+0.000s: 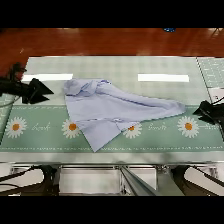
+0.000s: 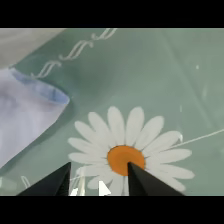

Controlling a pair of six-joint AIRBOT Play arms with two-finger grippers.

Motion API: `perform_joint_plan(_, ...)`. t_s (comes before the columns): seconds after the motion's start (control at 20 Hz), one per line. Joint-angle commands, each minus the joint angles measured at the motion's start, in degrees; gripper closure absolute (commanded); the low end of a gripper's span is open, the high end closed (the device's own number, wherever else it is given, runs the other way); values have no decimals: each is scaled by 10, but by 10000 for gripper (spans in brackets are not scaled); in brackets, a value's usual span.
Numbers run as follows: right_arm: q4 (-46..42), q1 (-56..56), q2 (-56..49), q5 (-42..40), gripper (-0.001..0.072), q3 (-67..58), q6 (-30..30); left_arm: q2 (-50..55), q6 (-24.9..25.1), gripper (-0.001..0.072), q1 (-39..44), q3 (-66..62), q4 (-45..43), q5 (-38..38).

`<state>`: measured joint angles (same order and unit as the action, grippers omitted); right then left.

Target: Fold the shirts.

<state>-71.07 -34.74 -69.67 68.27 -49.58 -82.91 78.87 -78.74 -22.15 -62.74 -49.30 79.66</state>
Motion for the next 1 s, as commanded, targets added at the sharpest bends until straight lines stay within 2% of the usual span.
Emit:
perform_joint_plan(0.0,123,-7,61,-59,308,111,63,-90,25,198,-7,198,19,-89)
perform_joint_plan(0.1,159,-7,72,-57,308,123,82,-96,25,198,-5,258,47,-114)
perform_joint_plan(0.3,167,-7,71,-50,309,123,85,-95,26,199,28,311,91,-179)
perform_joint_plan(0.6,168,-7,71,-45,308,123,83,-65,11,200,145,315,145,-280)
perform_joint_plan(0.85,167,-7,71,-41,309,121,71,-7,18,203,192,314,177,-295)
perform_joint_plan(0.9,167,-8,71,-41,308,116,69,-3,26,315,196,314,177,-295)
perform_joint_plan(0.95,167,-12,71,-39,309,110,68,-3,38,559,194,313,177,-295)
